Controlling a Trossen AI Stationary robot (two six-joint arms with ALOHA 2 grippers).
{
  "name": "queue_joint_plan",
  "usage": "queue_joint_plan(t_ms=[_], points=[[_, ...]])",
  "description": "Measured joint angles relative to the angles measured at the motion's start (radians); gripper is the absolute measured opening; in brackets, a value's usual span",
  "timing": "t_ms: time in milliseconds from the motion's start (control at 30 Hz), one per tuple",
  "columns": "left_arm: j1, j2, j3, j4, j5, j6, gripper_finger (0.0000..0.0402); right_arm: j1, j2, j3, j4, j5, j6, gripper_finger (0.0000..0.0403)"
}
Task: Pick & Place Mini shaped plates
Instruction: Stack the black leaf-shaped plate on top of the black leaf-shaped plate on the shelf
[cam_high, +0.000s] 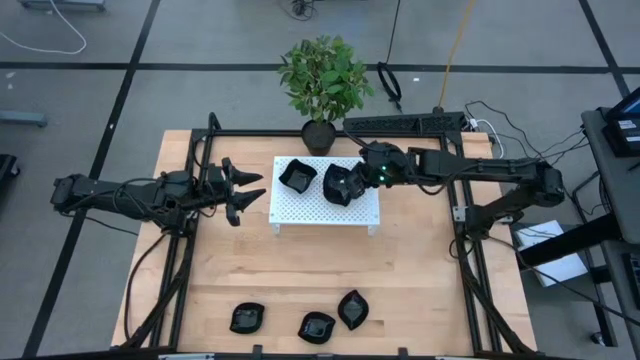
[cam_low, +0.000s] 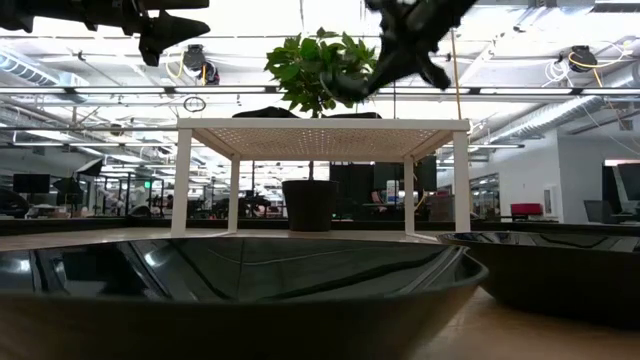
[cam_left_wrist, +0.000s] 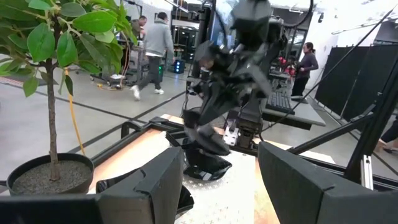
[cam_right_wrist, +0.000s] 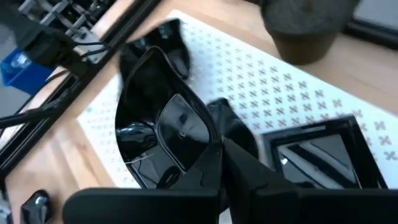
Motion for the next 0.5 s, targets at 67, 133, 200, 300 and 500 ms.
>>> queue_joint_plan(t_ms=[67,133,200,300,500], points=[[0.0,0.0,0.0,-0.001,0.0,0.0,0.0212,-0.012,-0.005,-0.048,0.051,0.001,0.005,0.0],[0.0,0.0,0.0,0.0,0.0,0.0,0.0212,-0.021,-0.018,-0.095,0.103,-0.001,0.01,0.0],[0.0,0.0,0.0,0.0,0.0,0.0,0.0212,-0.029,-0.025,-0.131,0.173,-0.007,0.023,0.0],[0.0,0.0,0.0,0.0,0.0,0.0,0.0212,-0.046,-0.028,-0.172,0.202,-0.045,0.01,0.0],[0.0,0.0,0.0,-0.001,0.0,0.0,0.0212,-0.054,-0.033,-0.185,0.189,-0.059,0.005,0.0]])
